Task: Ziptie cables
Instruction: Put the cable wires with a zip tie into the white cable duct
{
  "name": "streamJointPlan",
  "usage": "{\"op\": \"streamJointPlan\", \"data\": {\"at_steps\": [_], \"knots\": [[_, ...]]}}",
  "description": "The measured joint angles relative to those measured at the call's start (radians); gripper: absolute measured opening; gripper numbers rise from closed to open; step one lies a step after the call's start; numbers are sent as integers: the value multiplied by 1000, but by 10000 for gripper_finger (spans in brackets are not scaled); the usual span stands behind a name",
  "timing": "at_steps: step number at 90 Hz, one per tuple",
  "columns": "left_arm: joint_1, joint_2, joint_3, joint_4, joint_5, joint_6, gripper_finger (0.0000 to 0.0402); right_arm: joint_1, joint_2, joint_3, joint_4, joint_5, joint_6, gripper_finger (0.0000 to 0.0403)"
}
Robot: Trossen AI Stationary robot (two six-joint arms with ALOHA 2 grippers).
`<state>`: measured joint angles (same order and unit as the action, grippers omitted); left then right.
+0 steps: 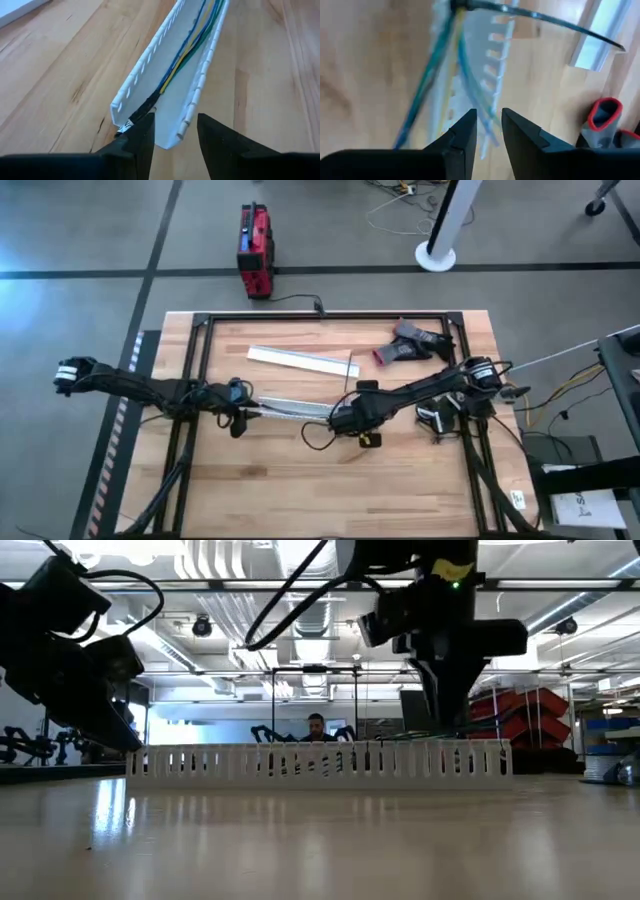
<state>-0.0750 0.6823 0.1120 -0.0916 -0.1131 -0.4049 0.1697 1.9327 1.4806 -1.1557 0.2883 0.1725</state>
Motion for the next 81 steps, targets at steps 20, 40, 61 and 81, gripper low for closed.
{"op": "streamJointPlan", "data": {"at_steps": [20, 40, 61, 81], "knots": [[0, 1, 0, 4, 0, 0, 130, -26, 2, -56, 160, -114, -83, 75], [0, 0, 0, 3, 0, 2, 130, -29, 6, -64, 177, -112, -98, 46], [0, 2, 0, 2, 0, 3, 130, -27, -16, 12, 12, -104, -57, 46], [0, 1, 0, 2, 0, 3, 130, -4, -38, 21, 91, -229, -18, 65]]}}
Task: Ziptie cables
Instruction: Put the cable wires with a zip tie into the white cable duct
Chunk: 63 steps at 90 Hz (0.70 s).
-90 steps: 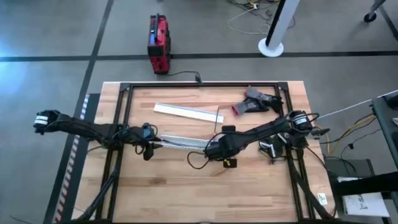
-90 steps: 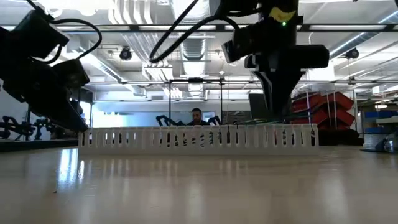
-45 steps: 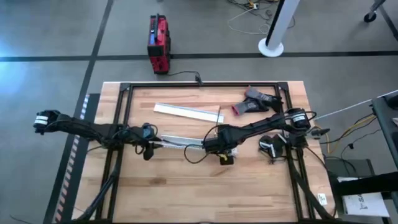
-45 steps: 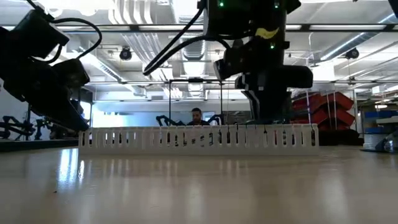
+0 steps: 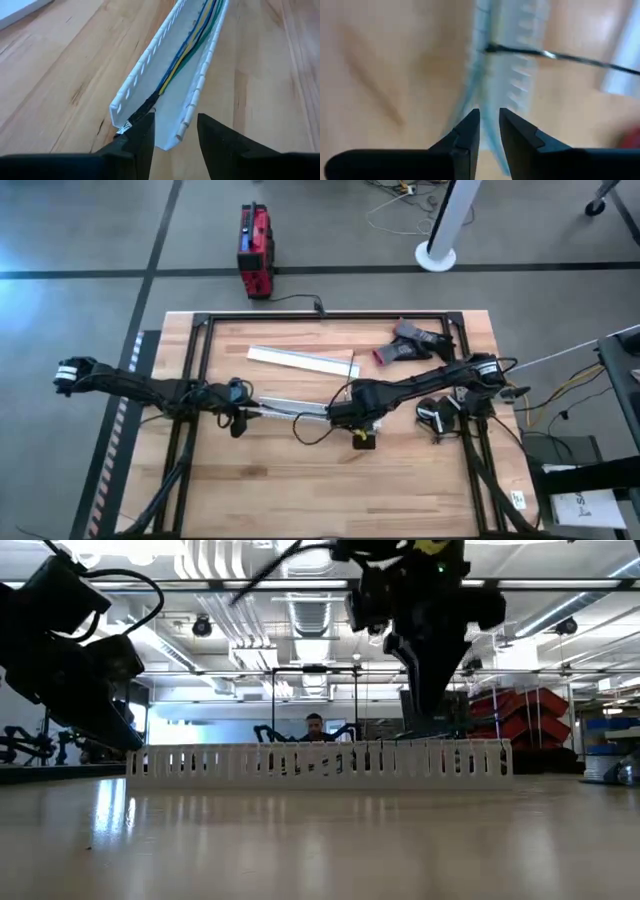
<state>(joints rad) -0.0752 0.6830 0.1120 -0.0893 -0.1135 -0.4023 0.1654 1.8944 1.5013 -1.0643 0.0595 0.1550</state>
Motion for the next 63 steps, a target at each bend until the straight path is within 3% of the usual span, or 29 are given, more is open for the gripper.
{"op": "streamJointPlan", "data": {"at_steps": [14, 29, 51, 63], "knots": [[0, 0, 0, 0, 0, 0, 130, 3, 46, -6, 11, -56, 3, 58], [0, 3, 0, 0, 0, 0, 130, -2, 54, -7, -40, 30, 9, 35], [0, 4, 0, 0, 0, 0, 130, -2, 56, -6, -75, 46, 0, 12], [0, 5, 0, 0, 0, 0, 130, -6, 56, -6, -76, 125, -19, 3]]}}
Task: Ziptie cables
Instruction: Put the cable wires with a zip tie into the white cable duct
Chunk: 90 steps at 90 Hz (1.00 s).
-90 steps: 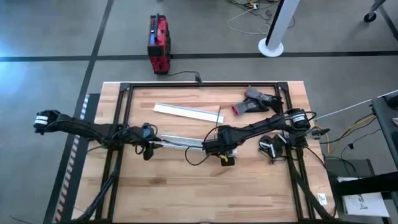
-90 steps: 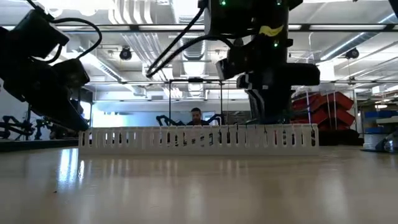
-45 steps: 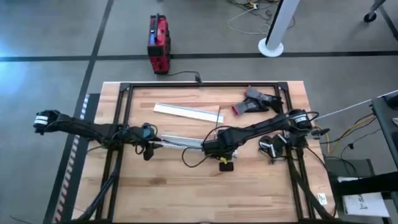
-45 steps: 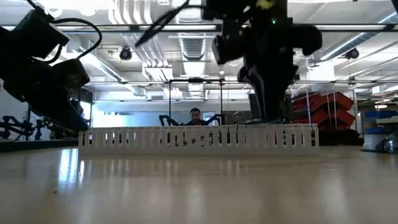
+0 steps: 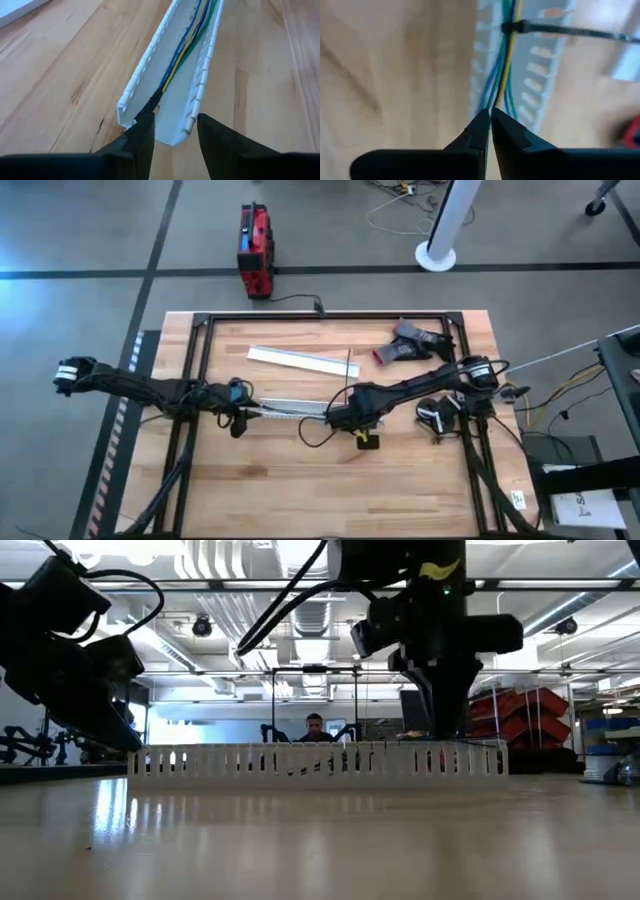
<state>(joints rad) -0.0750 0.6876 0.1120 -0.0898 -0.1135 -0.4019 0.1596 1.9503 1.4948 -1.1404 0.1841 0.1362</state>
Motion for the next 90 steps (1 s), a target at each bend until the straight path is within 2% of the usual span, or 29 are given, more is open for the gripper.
{"op": "streamJointPlan", "data": {"at_steps": [13, 30, 39, 52, 63, 68, 90], "knots": [[0, 1, 0, 0, 1, 0, 130, -11, 0, 0, -18, 43, -4, 1], [0, 10, 0, -1, 1, 0, 130, -16, 0, 1, -23, 39, -21, 0], [0, 17, 0, -1, 1, 0, 130, -16, -8, 20, -65, -28, 10, 0], [0, 32, 0, -6, 2, 0, 130, -4, -22, 25, -55, -194, 59, 0], [0, 44, 0, -11, 2, 0, 130, 12, -6, -2, -32, -239, 60, 0], [0, 52, 0, -14, 8, 0, 130, 14, 3, -17, -26, -233, 64, 0], [0, 51, 0, -18, 49, 1, 130, 12, 5, -7, -114, -73, 102, 0]]}}
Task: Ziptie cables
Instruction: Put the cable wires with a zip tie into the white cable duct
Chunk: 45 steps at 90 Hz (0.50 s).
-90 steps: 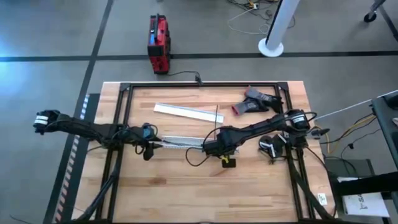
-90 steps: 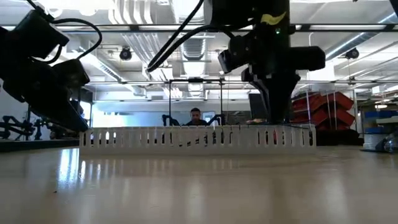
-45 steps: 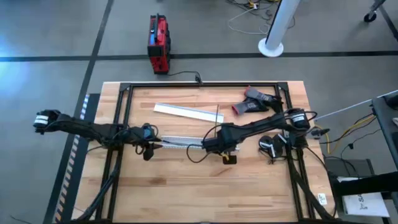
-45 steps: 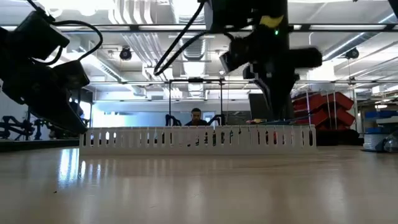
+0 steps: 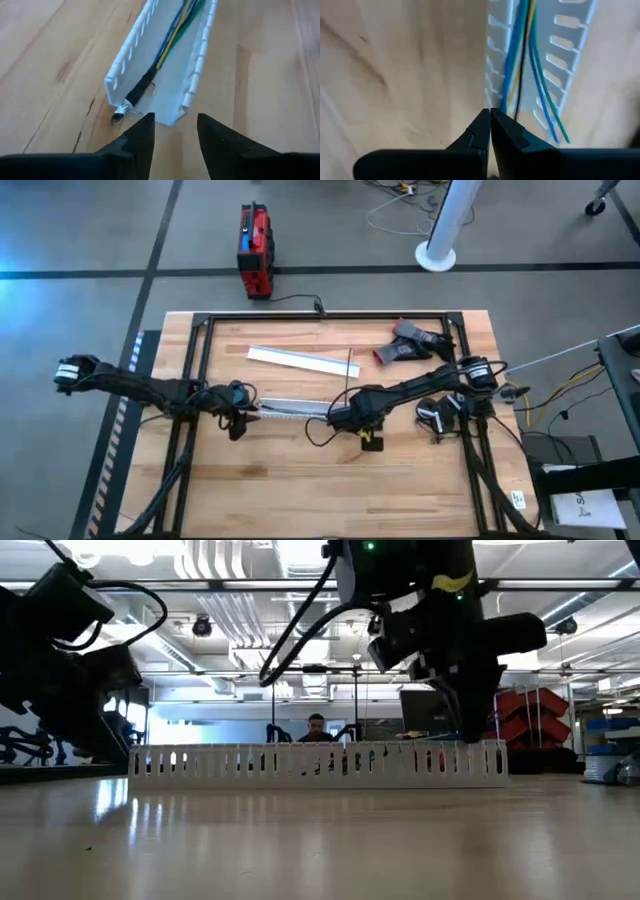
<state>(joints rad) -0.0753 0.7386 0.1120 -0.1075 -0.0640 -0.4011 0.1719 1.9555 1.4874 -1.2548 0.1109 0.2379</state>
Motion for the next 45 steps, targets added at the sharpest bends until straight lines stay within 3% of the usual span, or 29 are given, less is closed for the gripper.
{"op": "streamJointPlan", "data": {"at_steps": [17, 45], "knots": [[0, 4, 0, -1, -1, 7, 130, -10, -3, -4, 7, 73, -37, 0], [0, 2, 0, -1, 2, 2, 130, -31, -3, -30, 49, 74, -79, 0]]}}
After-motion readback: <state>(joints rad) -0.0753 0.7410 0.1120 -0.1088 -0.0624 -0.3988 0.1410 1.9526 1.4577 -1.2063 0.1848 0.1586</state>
